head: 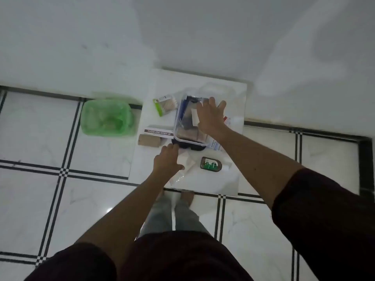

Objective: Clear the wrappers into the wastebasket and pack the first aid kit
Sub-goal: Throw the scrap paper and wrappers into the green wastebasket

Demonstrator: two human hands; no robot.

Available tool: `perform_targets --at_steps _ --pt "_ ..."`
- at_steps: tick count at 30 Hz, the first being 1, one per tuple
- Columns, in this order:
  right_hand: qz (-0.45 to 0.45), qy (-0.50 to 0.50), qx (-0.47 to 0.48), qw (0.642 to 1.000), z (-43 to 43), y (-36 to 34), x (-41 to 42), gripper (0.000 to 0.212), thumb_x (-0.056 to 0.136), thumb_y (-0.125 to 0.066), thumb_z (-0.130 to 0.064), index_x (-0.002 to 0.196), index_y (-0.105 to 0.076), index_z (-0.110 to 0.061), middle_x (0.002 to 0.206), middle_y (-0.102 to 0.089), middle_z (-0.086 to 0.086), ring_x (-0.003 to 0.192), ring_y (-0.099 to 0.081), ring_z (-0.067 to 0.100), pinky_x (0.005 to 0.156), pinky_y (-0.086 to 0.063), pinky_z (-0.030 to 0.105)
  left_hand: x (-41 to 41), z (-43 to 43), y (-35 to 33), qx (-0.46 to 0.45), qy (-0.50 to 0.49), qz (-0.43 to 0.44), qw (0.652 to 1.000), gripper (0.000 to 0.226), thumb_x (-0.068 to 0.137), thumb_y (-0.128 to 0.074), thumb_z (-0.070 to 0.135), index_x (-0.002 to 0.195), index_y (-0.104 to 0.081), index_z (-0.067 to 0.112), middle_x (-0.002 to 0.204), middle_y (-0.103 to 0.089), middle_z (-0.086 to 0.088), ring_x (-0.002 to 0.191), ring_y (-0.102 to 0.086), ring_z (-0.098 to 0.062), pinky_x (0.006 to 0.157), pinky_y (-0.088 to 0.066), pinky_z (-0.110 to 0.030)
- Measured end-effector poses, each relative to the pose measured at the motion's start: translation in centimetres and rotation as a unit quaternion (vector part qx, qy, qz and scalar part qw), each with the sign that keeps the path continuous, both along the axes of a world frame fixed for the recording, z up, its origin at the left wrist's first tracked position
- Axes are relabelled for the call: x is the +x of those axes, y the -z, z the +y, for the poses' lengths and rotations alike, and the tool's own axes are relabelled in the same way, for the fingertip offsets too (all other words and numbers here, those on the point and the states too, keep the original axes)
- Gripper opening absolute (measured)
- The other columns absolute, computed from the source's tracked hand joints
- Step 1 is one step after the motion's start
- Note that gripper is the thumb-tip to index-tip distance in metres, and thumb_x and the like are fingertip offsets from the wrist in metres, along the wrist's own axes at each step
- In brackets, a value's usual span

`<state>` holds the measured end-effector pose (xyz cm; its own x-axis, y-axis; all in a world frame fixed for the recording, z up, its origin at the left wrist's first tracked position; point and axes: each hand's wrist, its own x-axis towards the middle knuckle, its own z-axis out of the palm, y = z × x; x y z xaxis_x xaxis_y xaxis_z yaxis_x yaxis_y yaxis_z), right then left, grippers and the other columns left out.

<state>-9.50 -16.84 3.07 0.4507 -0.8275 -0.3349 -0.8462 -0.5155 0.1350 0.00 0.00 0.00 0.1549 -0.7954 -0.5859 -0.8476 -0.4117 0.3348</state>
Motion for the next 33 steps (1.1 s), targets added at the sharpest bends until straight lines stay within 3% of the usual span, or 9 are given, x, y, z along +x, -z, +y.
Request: perform_targets --at_steps 4,6,9,13,16,21,26,30,33 --pt "0.006 0.019 -0.005 1.000 0.1 0.3 0.2 0.055 0.070 -0.078 -0.027 0.118 -0.053 -0.019 0.120 -0.058 0.007 0.115 -0.044 0.027 0.091 -0.032 0.048 -0.6 0.8 1.4 0.017 0.021 -0.040 0.999 0.080 0.072 -0.078 0.035 0.134 -0.033 0.012 0.124 -0.047 -0.008 0.113 -0.047 -0.026 0.084 -0.050 -0.041" --pt "-0.007 0.026 -0.016 1.000 -0.2 0.3 0.2 0.054 0.069 -0.078 -0.025 0.117 -0.054 -0.018 0.117 -0.057 0.006 0.112 -0.045 0.026 0.089 -0.033 0.046 -0.6 1.1 2.3 0.019 0.013 -0.035 0.999 0.070 0.074 -0.076 0.033 0.129 -0.037 0.011 0.123 -0.050 -0.008 0.112 -0.049 -0.026 0.087 -0.048 -0.042" --pt "-0.047 0.053 -0.022 0.997 -0.3 -0.6 0.2 0.039 0.072 -0.074 -0.016 0.108 -0.058 -0.018 0.107 -0.059 0.003 0.106 -0.047 0.024 0.085 -0.031 0.043 -0.2 1.1 2.2 0.004 0.009 -0.031 0.999 0.036 0.086 -0.061 0.023 0.118 -0.050 0.013 0.118 -0.058 -0.007 0.110 -0.055 -0.026 0.089 -0.046 -0.040" --pt "-0.098 0.150 0.029 0.983 -0.6 -3.2 0.6 0.010 0.078 -0.066 -0.013 0.085 -0.061 -0.020 0.088 -0.061 0.002 0.097 -0.051 0.022 0.087 -0.027 0.043 1.9 1.1 0.3 0.031 -0.036 0.010 0.999 0.007 0.086 -0.053 0.015 0.089 -0.058 0.011 0.095 -0.060 -0.008 0.092 -0.061 -0.028 0.072 -0.046 -0.033" --pt "-0.120 0.235 0.089 0.961 -1.4 -5.7 0.5 0.007 0.074 -0.066 -0.015 0.077 -0.060 -0.017 0.077 -0.058 0.002 0.084 -0.057 0.025 0.082 -0.024 0.043 4.4 1.0 -2.4 0.049 -0.036 0.041 0.997 0.014 0.081 -0.060 0.015 0.071 -0.053 0.008 0.079 -0.052 -0.006 0.086 -0.060 -0.029 0.069 -0.045 -0.032" --pt "-0.248 0.350 0.162 0.889 -3.0 -11.2 -0.2 0.018 0.063 -0.074 -0.021 0.076 -0.066 -0.012 0.074 -0.059 0.003 0.074 -0.057 0.026 0.085 -0.039 0.041 10.6 1.2 -8.3 0.064 -0.188 0.157 0.967 0.021 0.076 -0.074 0.015 0.068 -0.065 -0.002 0.065 -0.067 -0.012 0.059 -0.063 -0.019 0.057 -0.048 -0.024" --pt "-0.458 0.388 0.213 0.770 -2.7 -14.0 2.8 0.017 0.068 -0.073 -0.009 0.058 -0.060 -0.006 0.057 -0.060 0.007 0.052 -0.055 0.020 0.051 -0.044 0.024 17.7 1.7 -10.9 -0.012 -0.403 0.239 0.883 0.014 0.079 -0.072 0.008 0.071 -0.061 0.002 0.069 -0.065 -0.015 0.051 -0.062 -0.016 0.047 -0.046 -0.020" --pt "-0.486 0.465 0.330 0.663 -1.2 -11.6 10.0 0.015 0.072 -0.068 -0.001 0.063 -0.058 -0.007 0.052 -0.057 0.008 0.037 -0.047 0.013 0.044 -0.038 0.017 23.0 0.9 -9.2 -0.079 -0.493 0.256 0.827 0.011 0.078 -0.071 0.005 0.076 -0.061 0.001 0.068 -0.063 -0.017 0.040 -0.061 -0.010 0.042 -0.044 -0.016" --pt "-0.481 0.489 0.350 0.639 0.4 -8.4 15.9 0.018 0.072 -0.063 0.005 0.060 -0.055 -0.006 0.056 -0.056 0.014 0.042 -0.046 0.018 0.048 -0.037 0.021 26.7 0.0 -7.3 -0.111 -0.540 0.261 0.792 0.011 0.076 -0.069 0.002 0.071 -0.060 0.001 0.062 -0.060 -0.017 0.051 -0.059 -0.022 0.047 -0.041 -0.022"
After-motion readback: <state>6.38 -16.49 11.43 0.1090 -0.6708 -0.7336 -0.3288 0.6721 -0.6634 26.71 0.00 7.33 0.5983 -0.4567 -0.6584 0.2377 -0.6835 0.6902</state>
